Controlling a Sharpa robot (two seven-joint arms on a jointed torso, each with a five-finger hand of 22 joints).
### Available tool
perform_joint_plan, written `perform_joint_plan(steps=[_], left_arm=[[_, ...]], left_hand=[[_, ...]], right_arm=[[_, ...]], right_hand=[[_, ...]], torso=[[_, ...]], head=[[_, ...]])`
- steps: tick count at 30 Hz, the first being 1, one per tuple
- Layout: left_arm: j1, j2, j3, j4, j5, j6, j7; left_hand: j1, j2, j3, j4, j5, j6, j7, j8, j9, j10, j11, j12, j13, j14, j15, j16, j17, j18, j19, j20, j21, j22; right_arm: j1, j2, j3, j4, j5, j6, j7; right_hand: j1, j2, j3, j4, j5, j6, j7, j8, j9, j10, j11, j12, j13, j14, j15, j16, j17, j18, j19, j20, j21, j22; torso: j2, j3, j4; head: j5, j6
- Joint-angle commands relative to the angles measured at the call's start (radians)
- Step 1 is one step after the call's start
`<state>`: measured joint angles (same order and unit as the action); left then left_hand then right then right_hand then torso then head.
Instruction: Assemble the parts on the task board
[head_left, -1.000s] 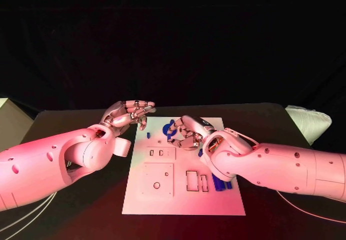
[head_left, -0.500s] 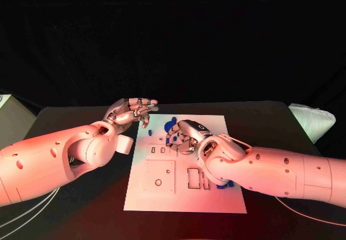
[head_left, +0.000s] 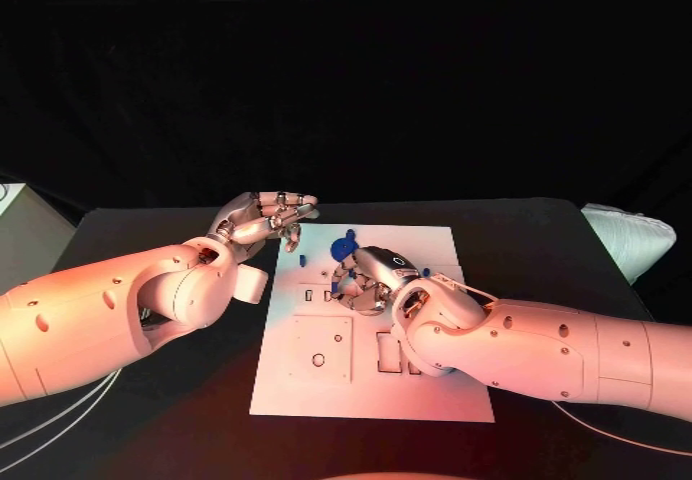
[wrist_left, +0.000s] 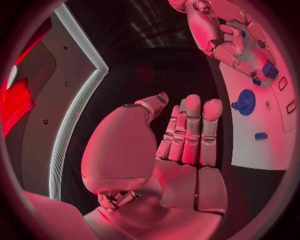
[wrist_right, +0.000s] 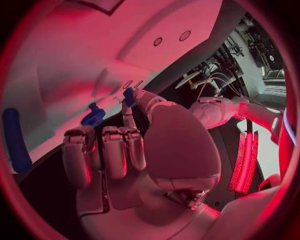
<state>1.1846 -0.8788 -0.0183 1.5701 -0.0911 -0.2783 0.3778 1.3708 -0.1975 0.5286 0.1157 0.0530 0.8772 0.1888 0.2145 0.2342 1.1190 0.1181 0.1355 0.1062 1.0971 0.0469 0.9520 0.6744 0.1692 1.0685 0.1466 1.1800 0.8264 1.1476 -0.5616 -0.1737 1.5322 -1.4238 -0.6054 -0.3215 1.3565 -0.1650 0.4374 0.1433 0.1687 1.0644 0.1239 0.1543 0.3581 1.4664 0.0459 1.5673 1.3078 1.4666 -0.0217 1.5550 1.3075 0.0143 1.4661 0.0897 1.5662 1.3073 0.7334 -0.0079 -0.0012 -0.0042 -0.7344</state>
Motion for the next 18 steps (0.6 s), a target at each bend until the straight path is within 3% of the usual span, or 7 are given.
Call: perform_joint_plan(steps=[1, 10, 18], left_arm=[[0.001, 0.001, 0.001, 0.002, -0.006, 0.011, 0.002], [0.001, 0.0, 0.001, 0.003, -0.006, 0.012, 0.001], [0.001, -0.001, 0.001, 0.003, -0.006, 0.013, 0.0]], left_hand=[[-0.008, 0.0, -0.001, -0.008, -0.002, 0.002, -0.005, -0.002, 0.001, 0.008, 0.001, 0.006, 0.001, 0.005, 0.0, 0.006, -0.001, -0.017, 0.004, -0.001, 0.004, 0.001], [-0.008, 0.0, -0.001, -0.008, -0.002, 0.002, -0.005, -0.002, 0.001, 0.008, 0.001, 0.006, 0.001, 0.005, 0.0, 0.006, -0.001, -0.017, 0.004, -0.001, 0.004, 0.001], [-0.008, 0.0, -0.001, -0.008, -0.002, 0.002, -0.005, -0.002, 0.001, 0.008, 0.001, 0.006, 0.001, 0.005, 0.0, 0.006, -0.001, -0.017, 0.004, -0.001, 0.004, 0.001]], right_arm=[[-0.003, 0.003, 0.0, 0.0, -0.039, 0.014, -0.004], [-0.013, 0.013, 0.0, -0.01, -0.048, 0.02, -0.004], [-0.018, 0.02, 0.0, -0.019, -0.057, 0.02, -0.008]], right_hand=[[-0.007, -0.004, 0.004, -0.002, 0.006, 0.0, -0.003, 0.004, 0.003, 0.104, -0.005, 0.003, 0.263, 0.095, -0.005, 0.004, 0.221, -0.014, 0.105, -0.008, 0.005, 0.263], [-0.009, -0.006, 0.003, -0.002, 0.007, 0.0, -0.003, 0.005, 0.003, 0.104, -0.004, 0.003, 0.263, 0.095, -0.005, 0.004, 0.221, -0.014, 0.105, -0.008, 0.005, 0.263], [-0.012, -0.01, 0.003, -0.002, 0.007, -0.001, -0.003, 0.005, 0.003, 0.104, -0.004, 0.003, 0.263, 0.095, -0.005, 0.004, 0.219, -0.014, 0.105, -0.008, 0.005, 0.263]], torso=[[-0.001, -0.0009, -0.0011], [0.0, 0.0008, -0.0035], [-0.001, 0.0007, 0.0001]], head=[[0.004, -0.002], [0.008, -0.003], [0.006, -0.006]])
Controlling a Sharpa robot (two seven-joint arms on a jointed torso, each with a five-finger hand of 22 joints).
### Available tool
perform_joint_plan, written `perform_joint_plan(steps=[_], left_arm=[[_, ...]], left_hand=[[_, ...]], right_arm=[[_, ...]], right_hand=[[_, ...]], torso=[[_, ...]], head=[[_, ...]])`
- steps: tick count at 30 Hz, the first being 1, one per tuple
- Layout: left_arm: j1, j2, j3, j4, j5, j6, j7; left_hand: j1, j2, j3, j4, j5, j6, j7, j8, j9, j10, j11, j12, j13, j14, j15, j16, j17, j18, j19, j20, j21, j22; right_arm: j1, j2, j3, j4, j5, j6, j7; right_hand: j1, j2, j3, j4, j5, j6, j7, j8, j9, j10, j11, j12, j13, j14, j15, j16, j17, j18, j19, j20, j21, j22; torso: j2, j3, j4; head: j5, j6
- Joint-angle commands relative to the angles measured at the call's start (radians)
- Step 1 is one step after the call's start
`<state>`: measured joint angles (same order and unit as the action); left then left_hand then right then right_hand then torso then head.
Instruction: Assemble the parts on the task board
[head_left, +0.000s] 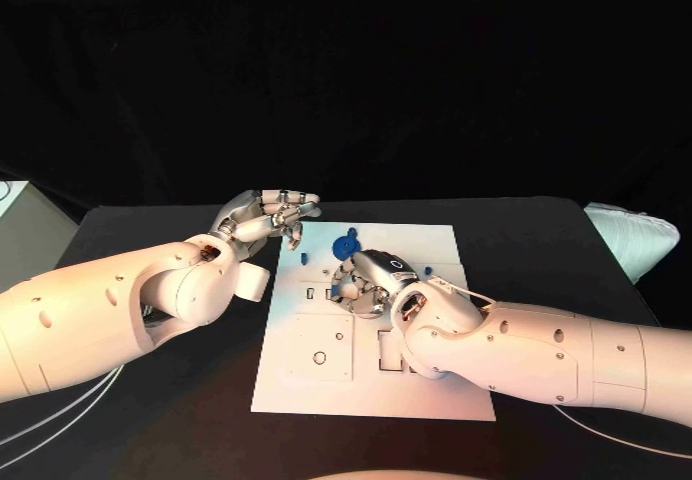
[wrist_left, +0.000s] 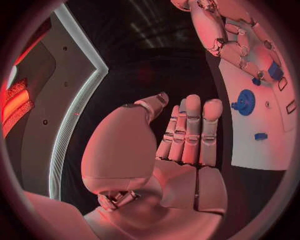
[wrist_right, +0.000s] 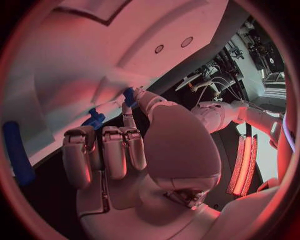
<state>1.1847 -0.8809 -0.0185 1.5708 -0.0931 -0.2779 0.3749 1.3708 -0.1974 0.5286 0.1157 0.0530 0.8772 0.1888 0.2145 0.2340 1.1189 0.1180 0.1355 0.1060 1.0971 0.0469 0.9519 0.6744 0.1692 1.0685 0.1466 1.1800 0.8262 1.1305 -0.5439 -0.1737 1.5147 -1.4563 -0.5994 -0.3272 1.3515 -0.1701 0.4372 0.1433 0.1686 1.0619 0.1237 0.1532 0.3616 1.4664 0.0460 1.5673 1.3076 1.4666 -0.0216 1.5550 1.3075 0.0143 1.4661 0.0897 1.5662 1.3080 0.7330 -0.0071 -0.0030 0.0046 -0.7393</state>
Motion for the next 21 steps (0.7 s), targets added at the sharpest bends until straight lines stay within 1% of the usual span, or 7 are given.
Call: perform_joint_plan(steps=[1, 4, 5, 10, 16, 19, 21], left_arm=[[0.001, 0.001, 0.001, 0.002, -0.004, 0.013, 0.003], [0.001, 0.001, 0.001, 0.002, -0.004, 0.014, 0.003], [0.001, 0.001, 0.001, 0.002, -0.004, 0.014, 0.003], [0.001, 0.002, 0.001, 0.001, -0.004, 0.016, 0.002], [0.001, 0.002, 0.001, 0.0, -0.004, 0.017, 0.001], [0.001, 0.002, 0.001, 0.0, -0.004, 0.017, 0.0], [0.001, 0.002, 0.001, 0.001, -0.004, 0.017, 0.0]], left_hand=[[-0.008, 0.0, -0.001, -0.008, -0.002, 0.002, -0.005, -0.002, 0.001, 0.008, 0.001, 0.006, 0.002, 0.005, 0.0, 0.006, -0.001, -0.017, 0.004, -0.001, 0.004, 0.001], [-0.008, 0.0, -0.001, -0.008, -0.002, 0.002, -0.005, -0.002, 0.001, 0.008, 0.001, 0.006, 0.002, 0.005, 0.0, 0.006, -0.001, -0.017, 0.004, -0.001, 0.004, 0.001], [-0.008, 0.0, -0.001, -0.008, -0.002, 0.002, -0.005, -0.002, 0.001, 0.008, 0.001, 0.006, 0.002, 0.005, 0.0, 0.006, -0.001, -0.017, 0.004, -0.001, 0.004, 0.001], [-0.01, 0.0, 0.0, -0.008, -0.002, 0.003, -0.005, 0.0, 0.002, 0.005, 0.001, 0.007, 0.002, 0.006, -0.001, 0.007, -0.002, -0.017, 0.005, -0.001, 0.006, 0.002], [-0.01, 0.0, 0.0, -0.008, -0.002, 0.004, -0.006, 0.0, 0.003, 0.004, 0.001, 0.007, 0.002, 0.006, -0.001, 0.007, -0.002, -0.017, 0.005, -0.001, 0.006, 0.002], [-0.01, 0.0, 0.0, -0.009, -0.002, 0.004, -0.006, 0.0, 0.003, 0.003, 0.001, 0.007, 0.002, 0.006, -0.001, 0.007, -0.002, -0.017, 0.004, -0.002, 0.006, 0.001], [-0.01, 0.0, 0.0, -0.009, -0.002, 0.004, -0.006, 0.001, 0.003, 0.003, 0.001, 0.007, 0.002, 0.006, -0.001, 0.007, -0.002, -0.017, 0.004, -0.002, 0.006, 0.001]], right_arm=[[-0.002, 0.002, 0.0, -0.003, -0.026, 0.014, -0.003], [-0.002, 0.004, 0.0, -0.006, -0.033, 0.015, -0.007], [-0.002, 0.004, 0.0, -0.007, -0.035, 0.015, -0.008], [-0.003, 0.007, 0.0, -0.011, -0.046, 0.014, -0.011], [-0.004, 0.007, 0.0, -0.013, -0.054, 0.016, -0.013], [-0.004, 0.007, -0.001, -0.014, -0.057, 0.018, -0.017], [-0.004, 0.008, -0.001, -0.014, -0.058, 0.019, -0.018]], right_hand=[[-0.009, -0.007, 0.003, -0.002, 0.007, -0.001, -0.002, 0.005, -0.001, 0.104, -0.004, 0.003, 0.263, 0.094, -0.005, 0.003, 0.218, -0.014, 0.105, -0.008, 0.005, 0.263], [-0.009, -0.007, 0.003, -0.002, 0.007, -0.001, -0.002, 0.005, -0.001, 0.104, -0.004, 0.003, 0.263, 0.094, -0.005, 0.003, 0.218, -0.014, 0.105, -0.008, 0.005, 0.263], [-0.009, -0.007, 0.003, -0.002, 0.007, -0.001, -0.002, 0.005, -0.001, 0.104, -0.004, 0.003, 0.263, 0.094, -0.005, 0.003, 0.218, -0.014, 0.105, -0.008, 0.005, 0.263], [-0.014, -0.012, 0.002, -0.002, 0.005, -0.008, 0.0, 0.003, -0.001, 0.104, -0.002, 0.003, 0.263, 0.094, -0.004, 0.003, 0.217, -0.014, 0.105, -0.008, 0.005, 0.263], [-0.015, -0.015, 0.002, -0.003, 0.003, -0.011, 0.001, 0.001, -0.002, 0.104, -0.001, 0.003, 0.263, 0.094, -0.003, 0.003, 0.216, -0.014, 0.105, -0.008, 0.005, 0.263], [-0.017, -0.018, 0.002, -0.003, 0.002, -0.014, 0.003, 0.0, -0.002, 0.104, 0.0, 0.003, 0.263, 0.094, -0.002, 0.002, 0.215, -0.014, 0.105, -0.007, 0.005, 0.263], [-0.019, -0.019, 0.001, -0.002, 0.001, -0.016, 0.003, 0.0, -0.003, 0.104, 0.0, 0.003, 0.263, 0.094, -0.002, 0.002, 0.215, -0.014, 0.105, -0.007, 0.005, 0.263]], torso=[[-0.001, -0.0004, 0.0017], [-0.002, -0.0005, 0.0009], [-0.001, -0.0002, 0.0006], [-0.001, 0.001, -0.0005], [0.0, -0.0003, 0.0005], [0.0, -0.0007, 0.0011], [0.0, -0.0018, 0.001]], head=[[-0.003, -0.005], [-0.005, -0.007], [-0.005, -0.005], [-0.001, -0.004], [-0.001, -0.006], [-0.003, -0.003], [-0.007, -0.002]])
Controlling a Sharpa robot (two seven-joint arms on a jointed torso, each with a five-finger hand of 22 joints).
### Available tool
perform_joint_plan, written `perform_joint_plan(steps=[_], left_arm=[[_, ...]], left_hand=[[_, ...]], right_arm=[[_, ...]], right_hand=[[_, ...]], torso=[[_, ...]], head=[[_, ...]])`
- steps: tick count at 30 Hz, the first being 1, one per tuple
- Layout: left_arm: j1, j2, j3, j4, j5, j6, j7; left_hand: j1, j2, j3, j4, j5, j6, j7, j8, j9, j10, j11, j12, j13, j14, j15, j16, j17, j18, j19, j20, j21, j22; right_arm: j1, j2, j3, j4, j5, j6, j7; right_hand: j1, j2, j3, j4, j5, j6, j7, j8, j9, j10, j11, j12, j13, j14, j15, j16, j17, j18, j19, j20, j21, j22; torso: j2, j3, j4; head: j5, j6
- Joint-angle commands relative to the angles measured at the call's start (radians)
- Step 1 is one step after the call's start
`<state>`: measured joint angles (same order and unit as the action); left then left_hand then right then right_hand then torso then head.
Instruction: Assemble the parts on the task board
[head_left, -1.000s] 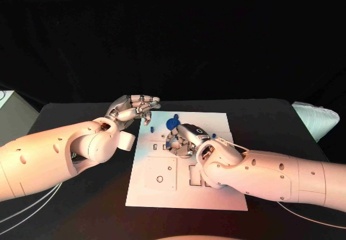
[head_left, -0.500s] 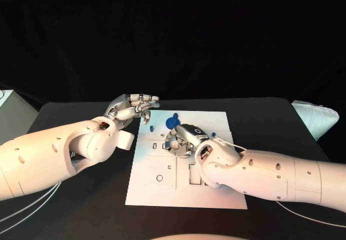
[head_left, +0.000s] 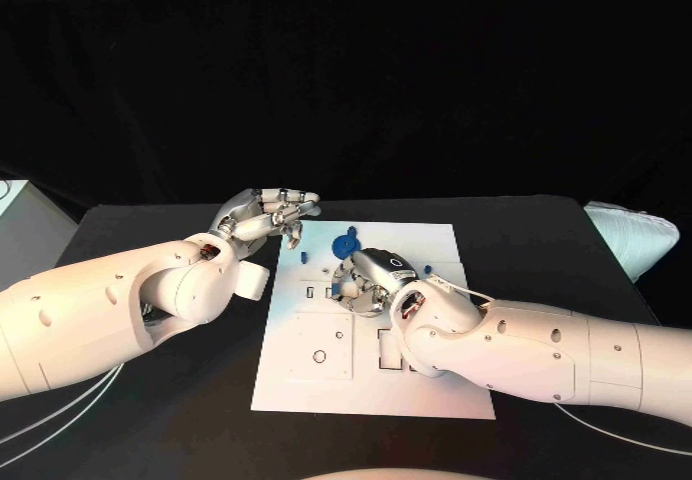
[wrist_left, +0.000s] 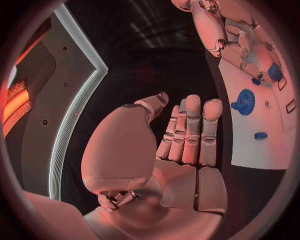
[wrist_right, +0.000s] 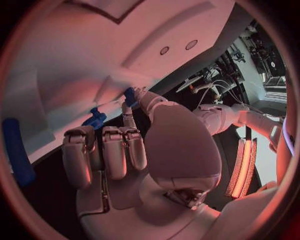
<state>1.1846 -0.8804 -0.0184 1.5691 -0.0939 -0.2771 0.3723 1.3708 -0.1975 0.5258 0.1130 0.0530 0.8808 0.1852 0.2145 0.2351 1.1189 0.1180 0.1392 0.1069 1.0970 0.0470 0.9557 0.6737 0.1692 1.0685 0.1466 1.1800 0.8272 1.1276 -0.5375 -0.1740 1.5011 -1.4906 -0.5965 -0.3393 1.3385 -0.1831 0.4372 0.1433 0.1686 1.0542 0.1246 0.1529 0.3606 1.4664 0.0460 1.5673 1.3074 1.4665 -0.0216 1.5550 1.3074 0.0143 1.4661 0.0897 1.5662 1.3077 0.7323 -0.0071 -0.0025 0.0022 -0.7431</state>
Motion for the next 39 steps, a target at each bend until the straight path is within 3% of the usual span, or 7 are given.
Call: perform_joint_plan(steps=[1, 6, 21, 37, 39], left_arm=[[0.001, 0.001, 0.001, 0.002, -0.004, 0.016, 0.002], [0.001, 0.001, 0.001, 0.003, -0.004, 0.016, -0.001], [0.001, 0.001, 0.001, 0.002, -0.004, 0.016, -0.004], [0.001, 0.003, 0.001, -0.001, -0.004, 0.019, -0.005], [0.001, 0.003, 0.001, -0.001, -0.004, 0.019, -0.005]], left_hand=[[-0.01, 0.0, 0.003, -0.006, -0.002, 0.001, -0.002, 0.001, 0.002, 0.003, 0.001, 0.003, 0.001, 0.006, -0.001, 0.003, -0.001, -0.017, 0.004, -0.002, 0.006, 0.0], [-0.01, 0.0, 0.003, -0.006, -0.002, 0.001, -0.002, 0.001, 0.002, 0.003, 0.001, 0.003, 0.001, 0.006, -0.001, 0.003, -0.001, -0.017, 0.004, -0.002, 0.006, 0.0], [-0.012, 0.0, 0.003, -0.006, -0.002, 0.001, -0.002, 0.001, 0.002, -0.001, 0.001, 0.003, 0.001, 0.006, -0.001, 0.004, -0.001, -0.017, 0.004, -0.002, 0.006, 0.0], [-0.013, 0.0, 0.004, -0.006, -0.002, 0.001, -0.002, 0.001, 0.002, -0.002, 0.001, 0.004, 0.001, 0.006, -0.001, 0.004, -0.001, -0.017, 0.004, -0.002, 0.006, 0.0], [-0.013, 0.0, 0.004, -0.006, -0.002, 0.001, -0.002, 0.001, 0.002, -0.002, 0.001, 0.004, 0.001, 0.006, -0.001, 0.004, -0.001, -0.017, 0.004, -0.002, 0.006, 0.0]], right_arm=[[-0.001, 0.001, 0.0, -0.001, -0.024, 0.017, -0.007], [-0.001, 0.001, 0.0, -0.001, -0.026, 0.019, -0.007], [-0.001, 0.002, -0.001, 0.001, -0.029, 0.025, -0.008], [-0.001, 0.002, -0.001, -0.001, -0.03, 0.03, -0.007], [-0.001, 0.002, -0.001, 0.0, -0.029, 0.025, -0.006]], right_hand=[[-0.006, -0.006, 0.001, -0.002, 0.001, -0.008, 0.003, 0.0, -0.002, 0.104, 0.0, 0.003, 0.263, 0.094, -0.002, 0.002, 0.215, -0.014, 0.105, -0.007, 0.005, 0.263], [-0.009, -0.009, 0.0, -0.002, 0.001, -0.01, 0.003, 0.0, -0.002, 0.104, 0.001, 0.003, 0.263, 0.093, -0.001, 0.002, 0.213, -0.014, 0.105, -0.007, 0.005, 0.263], [-0.019, -0.015, 0.0, 0.001, 0.006, -0.024, 0.009, -0.005, -0.004, 0.104, 0.006, 0.003, 0.263, 0.093, 0.003, 0.001, 0.212, -0.014, 0.105, -0.003, 0.005, 0.263], [-0.033, -0.036, -0.015, 0.006, -0.018, -0.072, 0.027, -0.03, -0.016, 0.104, 0.022, 0.003, 0.263, 0.092, 0.017, -0.001, 0.206, -0.014, 0.105, 0.009, 0.005, 0.263], [-0.037, -0.037, -0.023, 0.01, -0.041, -0.08, 0.03, -0.036, -0.018, 0.104, 0.025, 0.003, 0.263, 0.092, 0.02, -0.001, 0.206, -0.014, 0.105, 0.012, 0.005, 0.263]], torso=[[0.0, -0.0019, -0.0004], [0.0, 0.0002, -0.0003], [0.0, 0.0012, -0.0004], [0.001, 0.0007, 0.0], [0.001, 0.0009, -0.0008]], head=[[-0.005, 0.002], [-0.008, -0.002], [-0.008, 0.004], [-0.007, 0.005], [-0.005, 0.005]])
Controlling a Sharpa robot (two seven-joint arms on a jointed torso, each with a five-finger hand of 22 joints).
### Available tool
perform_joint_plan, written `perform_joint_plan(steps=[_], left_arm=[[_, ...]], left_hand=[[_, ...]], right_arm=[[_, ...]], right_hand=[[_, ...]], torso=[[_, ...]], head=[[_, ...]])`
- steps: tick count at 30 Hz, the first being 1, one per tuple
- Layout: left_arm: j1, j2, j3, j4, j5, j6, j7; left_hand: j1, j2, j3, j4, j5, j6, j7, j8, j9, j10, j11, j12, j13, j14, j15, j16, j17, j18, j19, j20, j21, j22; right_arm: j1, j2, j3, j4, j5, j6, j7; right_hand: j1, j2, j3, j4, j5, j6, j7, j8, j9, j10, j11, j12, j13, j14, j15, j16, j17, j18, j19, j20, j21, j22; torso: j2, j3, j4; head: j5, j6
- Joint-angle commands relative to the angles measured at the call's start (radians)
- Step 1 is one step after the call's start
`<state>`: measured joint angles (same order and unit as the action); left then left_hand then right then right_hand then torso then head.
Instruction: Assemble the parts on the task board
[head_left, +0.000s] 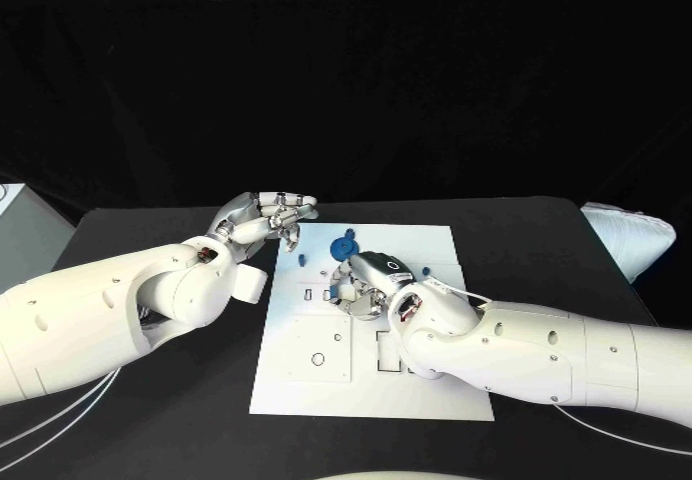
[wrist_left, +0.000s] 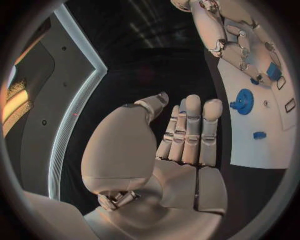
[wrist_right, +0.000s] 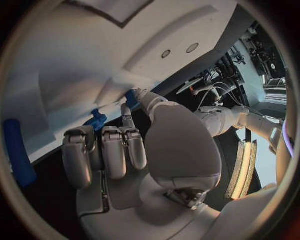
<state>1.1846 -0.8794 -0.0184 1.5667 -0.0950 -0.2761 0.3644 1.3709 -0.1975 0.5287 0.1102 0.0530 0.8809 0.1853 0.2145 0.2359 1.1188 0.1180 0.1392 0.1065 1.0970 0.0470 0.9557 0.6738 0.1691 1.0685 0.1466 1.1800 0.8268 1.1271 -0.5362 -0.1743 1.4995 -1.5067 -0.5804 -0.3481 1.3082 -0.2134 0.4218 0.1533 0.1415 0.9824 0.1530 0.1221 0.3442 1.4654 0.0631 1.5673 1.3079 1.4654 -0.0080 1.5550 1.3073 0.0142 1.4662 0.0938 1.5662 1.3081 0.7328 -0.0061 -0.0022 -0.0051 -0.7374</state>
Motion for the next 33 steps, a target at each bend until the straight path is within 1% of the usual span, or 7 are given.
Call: perform_joint_plan(steps=[1, 5, 9, 18, 20, 27, 33], left_arm=[[0.001, 0.002, 0.001, 0.001, -0.003, 0.018, 0.003], [0.001, 0.003, 0.001, 0.0, -0.006, 0.02, 0.002], [0.001, 0.004, 0.001, -0.001, -0.009, 0.022, 0.0], [0.001, 0.005, 0.0, -0.011, -0.068, -0.001, -0.076], [0.001, 0.006, 0.0, -0.017, -0.093, 0.001, -0.116], [0.001, 0.018, 0.001, -0.058, -0.205, 0.048, -0.25], [0.002, 0.032, 0.001, -0.091, -0.355, 0.129, -0.383]], left_hand=[[-0.013, 0.0, 0.001, -0.003, -0.002, 0.001, -0.002, 0.001, 0.002, -0.002, 0.001, 0.004, 0.001, 0.006, -0.001, 0.004, -0.002, -0.017, 0.004, -0.002, 0.006, 0.001], [-0.005, 0.009, 0.012, -0.011, -0.002, 0.003, -0.005, 0.003, 0.004, -0.002, -0.002, 0.01, 0.003, 0.005, -0.003, 0.005, -0.003, -0.017, 0.003, -0.003, 0.008, 0.001], [-0.002, 0.011, 0.02, -0.016, -0.001, 0.005, -0.006, 0.005, 0.005, -0.003, -0.003, 0.013, 0.003, 0.004, -0.004, 0.006, -0.004, -0.017, 0.003, -0.004, 0.009, 0.001], [-0.056, -0.003, -0.007, -0.016, -0.002, 0.01, -0.008, 0.029, 0.021, 0.028, -0.012, 0.106, 0.053, 0.058, -0.012, 0.075, 0.044, -0.037, 0.076, -0.011, 0.076, 0.102], [-0.078, 0.002, -0.031, -0.008, -0.002, 0.013, 0.001, 0.055, 0.035, 0.032, -0.011, 0.167, 0.092, 0.139, -0.011, 0.179, 0.178, -0.052, 0.133, -0.012, 0.124, 0.181], [-0.171, 0.029, -0.037, 0.054, -0.002, -0.09, -0.034, 0.344, 0.212, -0.143, -0.038, 0.755, 0.483, 0.378, -0.036, 0.519, 0.682, -0.086, 0.255, -0.033, 0.233, 0.359], [-0.215, 0.022, -0.009, 0.091, -0.001, -0.104, -0.047, 0.411, 0.25, -0.023, -0.057, 0.976, 0.687, 0.447, -0.049, 0.587, 0.828, -0.104, 0.32, -0.046, 0.275, 0.448]], right_arm=[[-0.001, 0.001, 0.0, 0.001, -0.012, 0.007, 0.004], [-0.001, 0.0, 0.0, 0.001, -0.006, -0.002, 0.008], [-0.001, -0.003, 0.0, 0.004, -0.003, -0.014, 0.012], [0.0, -0.037, 0.001, 0.046, 0.004, -0.086, 0.039], [0.001, -0.048, 0.002, 0.059, 0.006, -0.095, 0.047], [0.021, -0.096, 0.012, 0.1, 0.091, -0.134, 0.146], [0.052, -0.134, 0.018, 0.1, 0.351, -0.152, 0.371]], right_hand=[[-0.008, -0.006, -0.013, 0.002, -0.024, -0.01, 0.003, -0.006, -0.002, 0.105, 0.009, 0.003, 0.263, 0.093, 0.008, -0.001, 0.207, -0.014, 0.105, 0.009, 0.005, 0.263], [-0.033, -0.013, -0.077, 0.033, -0.092, -0.025, 0.003, -0.017, -0.006, 0.105, 0.015, 0.003, 0.263, 0.093, 0.01, 0.0, 0.209, -0.014, 0.105, 0.014, 0.005, 0.263], [-0.001, 0.01, -0.279, 0.108, -0.091, -0.036, 0.004, -0.027, -0.007, 0.104, 0.016, 0.001, 0.261, 0.094, 0.013, 0.001, 0.213, -0.014, 0.105, 0.013, 0.005, 0.263], [0.041, 0.024, -0.363, 0.14, -0.092, -0.042, 0.01, -0.033, -0.007, 0.102, 0.017, -0.001, 0.26, 0.093, 0.014, 0.001, 0.211, -0.014, 0.105, 0.016, 0.005, 0.263], [0.046, 0.025, -0.376, 0.14, -0.092, -0.052, 0.013, -0.038, -0.009, 0.1, 0.019, -0.003, 0.257, 0.092, 0.016, -0.001, 0.206, -0.014, 0.105, 0.018, 0.005, 0.263], [0.055, 0.016, -0.402, 0.141, -0.091, -0.074, 0.021, -0.05, -0.013, 0.095, 0.027, -0.009, 0.253, 0.091, 0.022, -0.002, 0.204, -0.014, 0.105, 0.022, 0.005, 0.263], [0.114, 0.061, -0.364, 0.134, -0.075, -0.06, 0.021, -0.041, -0.01, 0.081, 0.028, -0.025, 0.241, 0.084, 0.024, -0.012, 0.175, -0.01, 0.095, 0.027, -0.011, 0.251]], torso=[[0.0, 0.0, -0.0012], [0.0, -0.0002, -0.0008], [0.0, -0.0006, -0.0003], [-0.004, 0.0008, -0.0022], [-0.006, 0.0005, -0.0054], [-0.019, 0.0046, -0.0131], [-0.032, 0.0069, -0.0205]], head=[[0.001, 0.0], [0.0, 0.007], [0.004, 0.009], [0.005, 0.013], [0.006, 0.018], [0.007, 0.023], [0.013, 0.022]])
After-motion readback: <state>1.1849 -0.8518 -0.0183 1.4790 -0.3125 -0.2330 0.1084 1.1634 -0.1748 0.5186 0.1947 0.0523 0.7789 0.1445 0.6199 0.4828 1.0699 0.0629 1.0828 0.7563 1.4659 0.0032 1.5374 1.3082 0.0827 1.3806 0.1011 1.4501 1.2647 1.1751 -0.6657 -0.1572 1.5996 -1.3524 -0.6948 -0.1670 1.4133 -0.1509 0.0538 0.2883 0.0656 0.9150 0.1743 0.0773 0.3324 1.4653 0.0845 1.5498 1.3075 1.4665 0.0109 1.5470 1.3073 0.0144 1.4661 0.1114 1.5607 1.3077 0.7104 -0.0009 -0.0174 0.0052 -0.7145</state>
